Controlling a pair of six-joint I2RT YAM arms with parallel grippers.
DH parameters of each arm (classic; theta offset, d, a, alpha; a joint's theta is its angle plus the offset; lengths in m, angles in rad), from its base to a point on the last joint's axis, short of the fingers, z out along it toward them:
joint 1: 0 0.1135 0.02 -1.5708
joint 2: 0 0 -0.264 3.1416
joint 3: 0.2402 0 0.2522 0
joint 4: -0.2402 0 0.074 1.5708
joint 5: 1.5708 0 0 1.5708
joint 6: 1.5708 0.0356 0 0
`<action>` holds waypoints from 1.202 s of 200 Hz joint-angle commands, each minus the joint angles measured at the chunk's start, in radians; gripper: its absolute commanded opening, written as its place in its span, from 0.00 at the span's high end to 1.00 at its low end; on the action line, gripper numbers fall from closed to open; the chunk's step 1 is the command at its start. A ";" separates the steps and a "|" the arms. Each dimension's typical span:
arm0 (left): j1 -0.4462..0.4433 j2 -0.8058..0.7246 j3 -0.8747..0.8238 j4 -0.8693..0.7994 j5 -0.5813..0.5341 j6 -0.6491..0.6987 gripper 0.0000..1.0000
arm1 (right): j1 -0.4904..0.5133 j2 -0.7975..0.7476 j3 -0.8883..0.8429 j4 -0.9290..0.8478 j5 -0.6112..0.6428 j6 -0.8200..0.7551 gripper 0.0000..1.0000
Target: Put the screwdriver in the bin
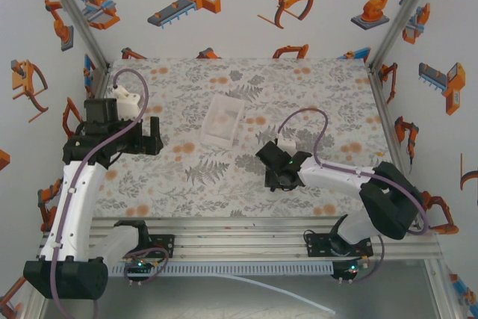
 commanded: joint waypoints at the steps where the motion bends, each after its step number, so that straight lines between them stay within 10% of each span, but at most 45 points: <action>1: -0.005 -0.022 -0.007 -0.002 0.026 -0.006 0.03 | 0.004 0.014 0.017 -0.015 0.039 0.020 0.54; 240: -0.033 -0.036 -0.050 -0.039 0.195 0.040 0.03 | 0.005 -0.176 0.016 -0.071 0.077 -0.067 0.78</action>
